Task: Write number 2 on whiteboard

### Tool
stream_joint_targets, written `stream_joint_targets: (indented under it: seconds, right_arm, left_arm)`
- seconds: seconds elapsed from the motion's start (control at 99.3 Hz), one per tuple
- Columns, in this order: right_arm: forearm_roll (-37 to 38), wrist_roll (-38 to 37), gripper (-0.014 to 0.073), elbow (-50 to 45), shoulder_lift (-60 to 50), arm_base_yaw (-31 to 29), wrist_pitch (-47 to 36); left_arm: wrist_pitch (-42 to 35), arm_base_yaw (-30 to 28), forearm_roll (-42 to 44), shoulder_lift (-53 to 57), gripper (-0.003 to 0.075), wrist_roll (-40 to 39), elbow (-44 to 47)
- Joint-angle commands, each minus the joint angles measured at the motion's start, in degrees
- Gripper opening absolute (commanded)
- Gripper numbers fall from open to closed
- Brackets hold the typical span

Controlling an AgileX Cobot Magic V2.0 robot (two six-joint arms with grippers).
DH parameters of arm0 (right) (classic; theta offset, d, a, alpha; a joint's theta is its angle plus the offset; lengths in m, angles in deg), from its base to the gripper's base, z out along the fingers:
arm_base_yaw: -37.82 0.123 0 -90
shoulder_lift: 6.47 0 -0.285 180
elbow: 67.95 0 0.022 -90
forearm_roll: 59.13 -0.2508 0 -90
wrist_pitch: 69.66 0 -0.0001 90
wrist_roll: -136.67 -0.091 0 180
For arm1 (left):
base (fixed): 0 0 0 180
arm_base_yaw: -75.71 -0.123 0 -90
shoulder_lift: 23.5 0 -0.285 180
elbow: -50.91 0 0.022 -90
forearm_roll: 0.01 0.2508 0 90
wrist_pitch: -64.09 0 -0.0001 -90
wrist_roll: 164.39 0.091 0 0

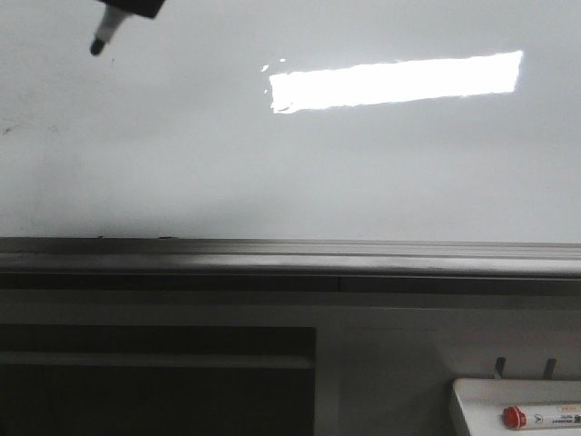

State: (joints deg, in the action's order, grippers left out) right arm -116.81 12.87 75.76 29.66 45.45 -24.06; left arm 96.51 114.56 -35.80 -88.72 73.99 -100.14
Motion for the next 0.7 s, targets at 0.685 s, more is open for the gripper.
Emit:
stream_joint_targets:
  seconds: [0.685]
  right_arm:
    - [3.99, 10.77, 0.0370, 17.83, 35.60, 38.28, -17.44]
  left_arm:
    - [9.41, 2.98, 7.95, 5.11, -0.0020, 4.91, -2.93]
